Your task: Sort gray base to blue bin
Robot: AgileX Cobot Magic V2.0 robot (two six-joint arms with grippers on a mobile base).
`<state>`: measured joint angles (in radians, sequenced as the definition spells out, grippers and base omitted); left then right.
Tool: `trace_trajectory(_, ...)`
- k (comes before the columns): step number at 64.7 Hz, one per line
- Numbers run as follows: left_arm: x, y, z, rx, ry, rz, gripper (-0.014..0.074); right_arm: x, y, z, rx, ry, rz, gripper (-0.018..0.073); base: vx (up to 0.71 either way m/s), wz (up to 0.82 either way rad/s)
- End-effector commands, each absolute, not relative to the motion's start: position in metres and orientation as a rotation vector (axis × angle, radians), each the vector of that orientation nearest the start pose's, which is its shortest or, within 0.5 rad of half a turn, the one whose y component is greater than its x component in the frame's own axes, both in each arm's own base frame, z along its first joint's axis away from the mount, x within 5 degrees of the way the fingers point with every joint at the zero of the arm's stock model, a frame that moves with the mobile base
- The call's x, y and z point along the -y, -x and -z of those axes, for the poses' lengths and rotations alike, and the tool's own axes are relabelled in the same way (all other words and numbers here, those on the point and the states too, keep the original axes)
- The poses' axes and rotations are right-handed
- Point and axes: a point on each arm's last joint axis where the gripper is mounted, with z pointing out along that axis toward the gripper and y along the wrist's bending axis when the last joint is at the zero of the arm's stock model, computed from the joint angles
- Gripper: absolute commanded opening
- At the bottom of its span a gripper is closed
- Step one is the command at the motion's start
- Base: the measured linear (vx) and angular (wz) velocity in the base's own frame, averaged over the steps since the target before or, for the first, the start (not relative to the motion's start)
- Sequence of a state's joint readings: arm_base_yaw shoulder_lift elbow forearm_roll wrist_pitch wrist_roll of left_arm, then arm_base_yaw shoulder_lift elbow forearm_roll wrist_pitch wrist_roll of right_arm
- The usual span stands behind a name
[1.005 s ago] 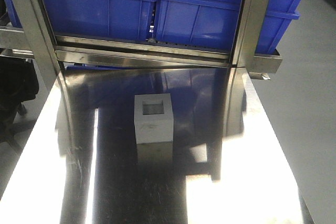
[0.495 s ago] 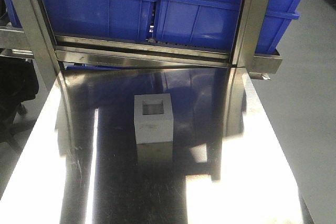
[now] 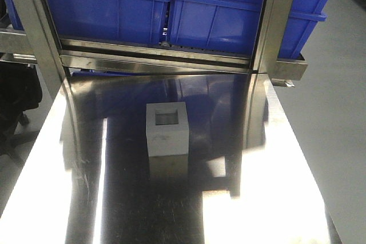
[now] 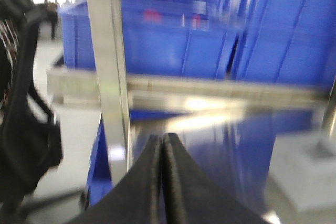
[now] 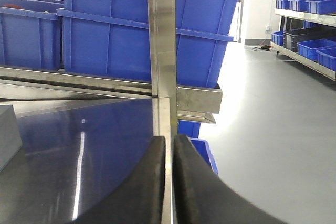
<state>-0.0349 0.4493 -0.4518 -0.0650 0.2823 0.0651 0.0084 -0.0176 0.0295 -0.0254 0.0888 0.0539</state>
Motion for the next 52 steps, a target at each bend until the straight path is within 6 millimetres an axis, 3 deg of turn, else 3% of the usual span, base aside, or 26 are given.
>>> trace_trajectory(1,0.006,-0.119,-0.325,-1.782,-0.064,0.025,-0.0006,0.000,-0.056,-0.203,-1.501,-0.011,-0.017,-0.0004,0.00,0.00)
trace_trajectory(9,0.006,-0.129,-0.324,-1.817,-0.063,0.027,0.0012,0.000,-0.056,-0.203,-1.501,-0.011,-0.017,-0.0004,0.00,0.00)
trace_trajectory(15,0.006,-0.129,-0.323,-1.822,-0.062,0.028,0.0087,0.000,-0.056,-0.203,-1.501,-0.011,-0.017,-0.0004,0.00,0.00)
trace_trajectory(20,0.006,-0.129,-0.323,-1.822,-0.062,0.028,0.0210,0.000,-0.056,-0.203,-1.501,-0.011,-0.017,-0.0004,0.00,0.00)
trace_trajectory(31,0.006,-0.129,-0.323,-1.821,-0.061,0.029,0.0597,0.000,-0.056,-0.203,-1.501,-0.011,-0.017,-0.0004,0.00,0.00)
trace_trajectory(38,0.006,-0.129,-0.323,-1.821,-0.062,0.028,0.0737,0.000,-0.056,-0.203,-1.501,-0.011,-0.017,-0.0004,0.00,0.00)
trace_trajectory(52,0.006,-0.131,-0.334,-1.737,-0.058,0.025,0.0701,0.000,-0.056,-0.203,-1.501,-0.011,-0.017,-0.0004,0.00,0.00)
